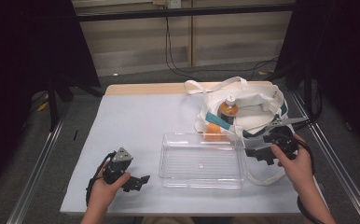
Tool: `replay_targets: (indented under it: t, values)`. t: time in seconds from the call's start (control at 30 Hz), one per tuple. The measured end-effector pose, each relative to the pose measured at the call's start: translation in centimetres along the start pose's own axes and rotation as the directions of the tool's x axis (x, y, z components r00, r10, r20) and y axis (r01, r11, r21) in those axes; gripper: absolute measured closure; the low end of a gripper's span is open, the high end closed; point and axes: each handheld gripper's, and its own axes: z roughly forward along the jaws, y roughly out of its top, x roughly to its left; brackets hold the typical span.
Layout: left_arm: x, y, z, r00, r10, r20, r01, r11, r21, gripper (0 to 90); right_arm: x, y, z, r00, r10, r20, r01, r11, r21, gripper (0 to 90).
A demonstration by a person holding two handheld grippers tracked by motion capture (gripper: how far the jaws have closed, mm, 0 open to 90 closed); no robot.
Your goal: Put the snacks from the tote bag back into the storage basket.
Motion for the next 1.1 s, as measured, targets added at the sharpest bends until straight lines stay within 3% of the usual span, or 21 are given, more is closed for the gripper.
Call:
replay_targets:
  t: [0.3,0.57,1.0,1.1]
  values:
    - [0.1,-0.3,0.0,0.9999,-0.01,-0.003,0.01,0.9999,-0.014,3.8,0.5,0.9,0.3,0.9999,-0.014,-0.004,0.014,1.0,-0.006,1.9]
    - [0.4,-0.2,-0.3,1.0,0.0,-0.005,0.0,1.0,0.0,3.8,0.6,1.7,0.9,1.0,0.004,-0.007,-0.003,1.0,0.006,2.0]
    - [0.3,-0.1,-0.2,0.9998,-0.022,-0.001,0.022,0.9994,-0.026,3.7,0.6,4.6,1.1,0.999,0.0,0.046,-0.002,0.999,0.043,2.3]
    - [0.3,-0.1,-0.2,0.9997,-0.022,-0.004,0.022,0.9994,-0.028,3.8,0.6,5.1,1.4,0.9986,0.019,0.049,-0.021,0.999,0.045,2.4]
